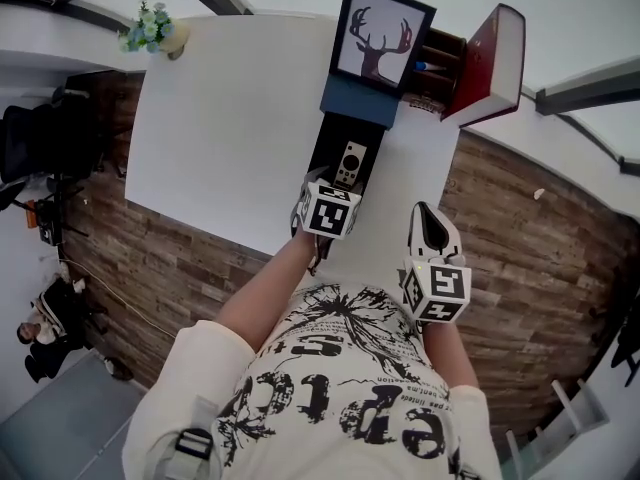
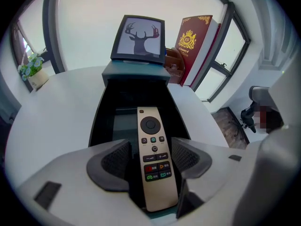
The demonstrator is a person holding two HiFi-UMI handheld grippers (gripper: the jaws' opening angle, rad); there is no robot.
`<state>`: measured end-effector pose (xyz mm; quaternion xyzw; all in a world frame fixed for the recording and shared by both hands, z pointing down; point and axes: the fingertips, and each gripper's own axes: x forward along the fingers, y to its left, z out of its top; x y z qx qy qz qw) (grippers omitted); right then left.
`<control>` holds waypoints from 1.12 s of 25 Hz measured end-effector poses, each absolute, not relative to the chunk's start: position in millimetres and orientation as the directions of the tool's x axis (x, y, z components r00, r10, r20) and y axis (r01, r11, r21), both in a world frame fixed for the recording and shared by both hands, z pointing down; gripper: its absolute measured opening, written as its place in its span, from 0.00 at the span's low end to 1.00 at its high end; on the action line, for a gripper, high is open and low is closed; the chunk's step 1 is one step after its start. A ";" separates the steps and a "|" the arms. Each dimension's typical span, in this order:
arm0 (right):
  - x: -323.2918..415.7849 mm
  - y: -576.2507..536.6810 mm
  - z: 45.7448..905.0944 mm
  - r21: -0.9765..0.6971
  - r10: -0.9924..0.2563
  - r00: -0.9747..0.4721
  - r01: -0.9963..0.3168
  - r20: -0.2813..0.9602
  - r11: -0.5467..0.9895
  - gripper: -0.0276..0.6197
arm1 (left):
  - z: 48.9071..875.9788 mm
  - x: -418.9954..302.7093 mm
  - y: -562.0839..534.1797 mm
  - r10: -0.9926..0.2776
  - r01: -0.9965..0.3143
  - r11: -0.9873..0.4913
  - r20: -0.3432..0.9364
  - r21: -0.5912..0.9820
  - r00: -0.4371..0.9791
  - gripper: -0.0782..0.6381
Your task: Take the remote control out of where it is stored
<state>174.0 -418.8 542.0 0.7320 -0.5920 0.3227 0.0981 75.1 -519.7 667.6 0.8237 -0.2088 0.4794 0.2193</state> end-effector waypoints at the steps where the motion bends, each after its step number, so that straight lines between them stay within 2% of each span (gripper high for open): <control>1: 175.2 -418.5 543.2 -0.240 -0.802 0.091 -0.929 0.591 -0.283 0.05 | 670.0 74.3 -519.5 -0.130 -0.558 -0.814 0.888 0.159 0.442 0.48; 14: 181.5 -430.4 539.4 -0.259 -0.820 0.070 -0.931 0.568 -0.259 0.05 | 675.8 71.8 -522.6 -0.178 -0.557 -0.827 0.906 0.074 0.384 0.48; 18: 180.9 -429.3 533.6 -0.249 -0.824 0.075 -0.934 0.561 -0.254 0.05 | 674.7 69.9 -525.8 -0.177 -0.548 -0.835 0.915 0.056 0.363 0.42; 24: 180.6 -423.8 520.9 -0.246 -0.834 0.089 -0.934 0.545 -0.260 0.05 | 670.8 67.5 -523.3 -0.155 -0.537 -0.838 0.904 0.093 0.398 0.41; 28: 186.6 -422.8 508.9 -0.229 -0.845 0.118 -0.934 0.522 -0.272 0.05 | 651.3 66.6 -526.7 -0.208 -0.528 -0.847 0.880 0.056 0.427 0.41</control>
